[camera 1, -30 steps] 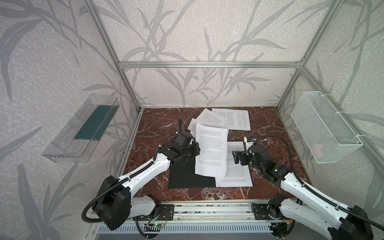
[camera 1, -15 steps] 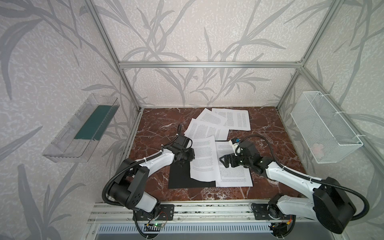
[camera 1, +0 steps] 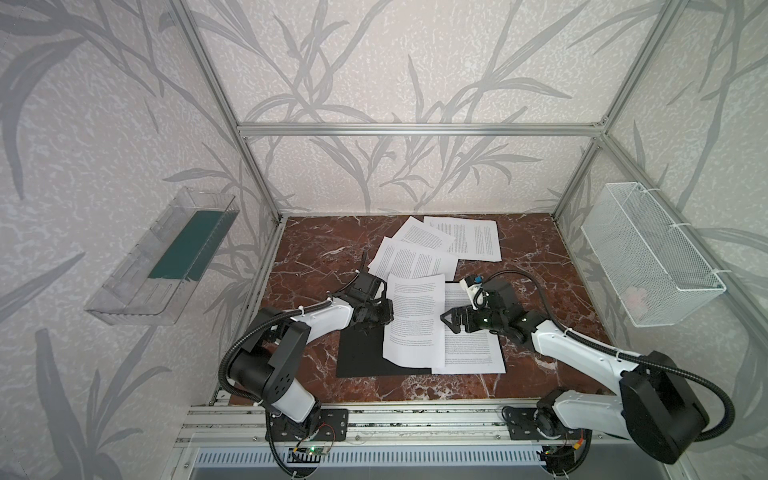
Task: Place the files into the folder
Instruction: 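Lower the sheet onto the folder while the right gripper grasps its other edge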
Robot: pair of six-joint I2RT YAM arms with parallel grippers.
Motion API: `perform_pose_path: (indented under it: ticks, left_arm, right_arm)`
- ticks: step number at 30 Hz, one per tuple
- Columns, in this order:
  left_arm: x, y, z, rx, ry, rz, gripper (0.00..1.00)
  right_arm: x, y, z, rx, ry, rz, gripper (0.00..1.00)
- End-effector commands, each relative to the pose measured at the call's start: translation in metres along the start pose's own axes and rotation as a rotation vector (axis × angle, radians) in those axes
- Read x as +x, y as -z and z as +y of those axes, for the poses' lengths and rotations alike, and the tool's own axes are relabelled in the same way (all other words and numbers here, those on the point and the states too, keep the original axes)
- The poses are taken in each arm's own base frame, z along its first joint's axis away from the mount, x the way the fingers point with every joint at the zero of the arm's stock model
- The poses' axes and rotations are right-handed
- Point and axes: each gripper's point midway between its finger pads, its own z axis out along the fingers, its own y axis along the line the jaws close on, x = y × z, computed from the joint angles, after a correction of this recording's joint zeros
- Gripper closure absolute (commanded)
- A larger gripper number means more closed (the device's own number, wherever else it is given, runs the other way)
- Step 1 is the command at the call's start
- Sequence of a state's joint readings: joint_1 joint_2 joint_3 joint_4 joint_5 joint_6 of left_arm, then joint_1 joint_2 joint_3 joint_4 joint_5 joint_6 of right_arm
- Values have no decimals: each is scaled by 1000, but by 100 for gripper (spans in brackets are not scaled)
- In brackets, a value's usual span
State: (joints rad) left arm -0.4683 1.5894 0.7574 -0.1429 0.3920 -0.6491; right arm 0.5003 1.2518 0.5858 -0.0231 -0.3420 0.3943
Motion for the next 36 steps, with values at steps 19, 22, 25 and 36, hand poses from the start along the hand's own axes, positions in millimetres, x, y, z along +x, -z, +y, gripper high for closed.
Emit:
perform_pose_path:
  ticks: [19, 22, 25, 36]
  left_arm:
    - [7, -5, -15, 51, -71, 31, 99]
    - [8, -5, -13, 45, -65, 28, 99]
    - [9, -6, -13, 54, -44, 24, 99]
    - [5, -5, -12, 57, -24, -8, 99]
  right_arm:
    - [9, -28, 8, -196, -80, 93, 1]
    - [6, -34, 12, -222, -85, 92, 1]
    - [8, -38, 19, -250, -88, 103, 4]
    - [15, -39, 35, -291, -103, 119, 51]
